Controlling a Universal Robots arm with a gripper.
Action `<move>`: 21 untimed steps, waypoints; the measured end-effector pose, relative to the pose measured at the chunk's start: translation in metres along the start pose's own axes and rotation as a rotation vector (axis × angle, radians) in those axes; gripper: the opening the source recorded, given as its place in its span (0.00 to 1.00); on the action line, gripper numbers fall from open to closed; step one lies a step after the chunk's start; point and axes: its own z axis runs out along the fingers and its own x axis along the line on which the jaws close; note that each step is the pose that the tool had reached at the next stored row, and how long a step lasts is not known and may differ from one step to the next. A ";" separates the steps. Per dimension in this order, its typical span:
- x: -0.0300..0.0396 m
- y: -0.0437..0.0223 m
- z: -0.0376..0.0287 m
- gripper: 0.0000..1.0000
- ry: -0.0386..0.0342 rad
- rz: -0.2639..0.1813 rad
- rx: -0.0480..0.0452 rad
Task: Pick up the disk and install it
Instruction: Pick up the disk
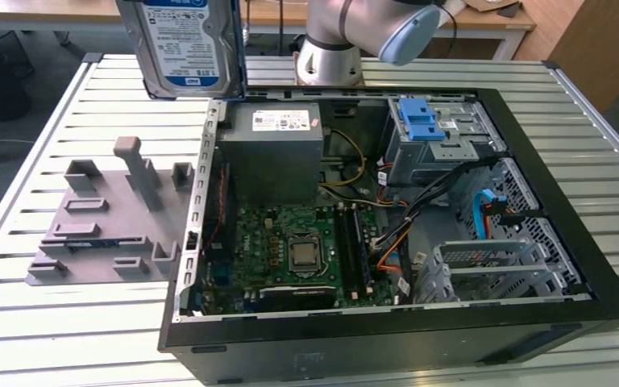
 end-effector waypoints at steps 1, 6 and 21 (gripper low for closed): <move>0.0002 -0.0013 0.0001 0.36 -0.0011 0.000 0.0001; 0.0007 -0.0082 0.0000 0.36 -0.0137 0.000 -0.0004; 0.0011 -0.0301 -0.0002 0.36 -0.0137 0.000 -0.0006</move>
